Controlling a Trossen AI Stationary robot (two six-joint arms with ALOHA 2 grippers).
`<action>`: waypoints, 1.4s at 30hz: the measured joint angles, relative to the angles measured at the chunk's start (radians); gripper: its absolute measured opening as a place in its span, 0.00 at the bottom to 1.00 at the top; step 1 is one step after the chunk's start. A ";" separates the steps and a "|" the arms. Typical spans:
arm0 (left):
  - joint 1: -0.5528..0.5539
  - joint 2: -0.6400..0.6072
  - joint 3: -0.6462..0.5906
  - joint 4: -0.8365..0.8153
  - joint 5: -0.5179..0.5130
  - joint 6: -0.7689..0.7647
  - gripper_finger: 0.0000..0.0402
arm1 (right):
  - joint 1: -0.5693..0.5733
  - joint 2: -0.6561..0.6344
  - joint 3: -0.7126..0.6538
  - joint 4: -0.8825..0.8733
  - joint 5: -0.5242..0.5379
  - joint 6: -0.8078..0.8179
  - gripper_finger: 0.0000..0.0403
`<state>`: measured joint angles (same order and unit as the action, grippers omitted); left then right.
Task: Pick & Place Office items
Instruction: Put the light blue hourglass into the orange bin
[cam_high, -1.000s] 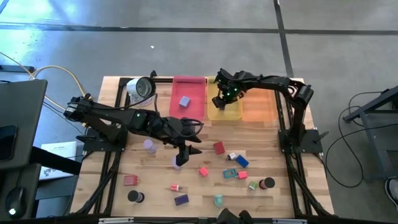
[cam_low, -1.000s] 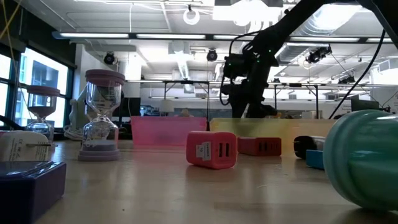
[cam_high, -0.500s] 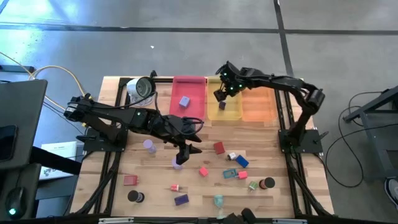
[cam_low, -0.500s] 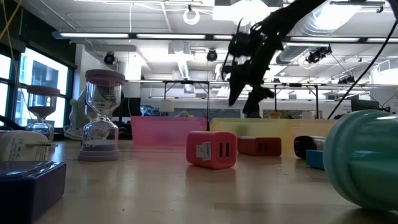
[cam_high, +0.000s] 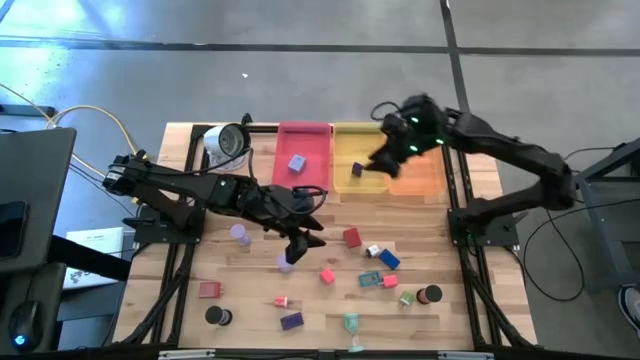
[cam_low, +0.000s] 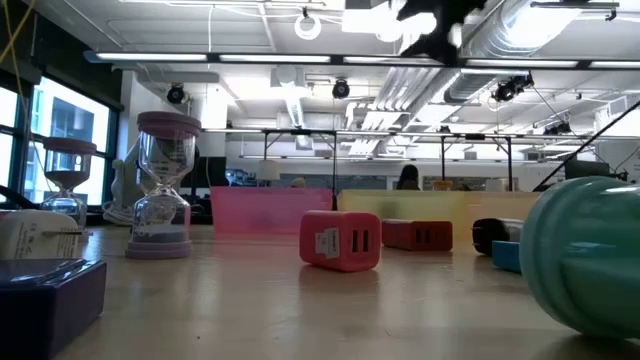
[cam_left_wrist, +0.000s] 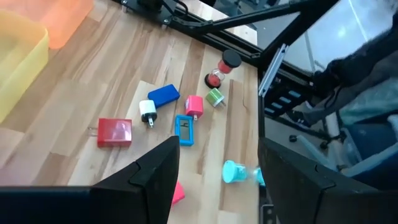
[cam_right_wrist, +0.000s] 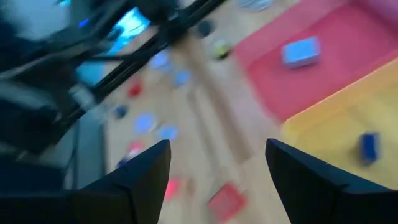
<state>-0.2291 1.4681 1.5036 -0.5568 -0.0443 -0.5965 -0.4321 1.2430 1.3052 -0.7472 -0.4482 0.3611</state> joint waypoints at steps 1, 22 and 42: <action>0.000 0.000 0.000 0.000 0.000 -0.012 0.53 | 0.021 -0.030 0.000 -0.033 -0.012 0.000 0.63; -0.102 0.033 0.002 0.030 -0.154 -0.004 0.53 | 0.533 -0.248 0.000 -0.562 0.214 0.467 0.65; -0.189 0.092 0.001 0.098 -0.226 -0.033 0.53 | 1.087 -0.241 -0.001 -0.762 0.558 1.124 0.70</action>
<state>-0.4176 1.5604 1.5043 -0.4583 -0.2699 -0.6292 0.6552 1.0023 1.3041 -1.5095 0.1102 1.4849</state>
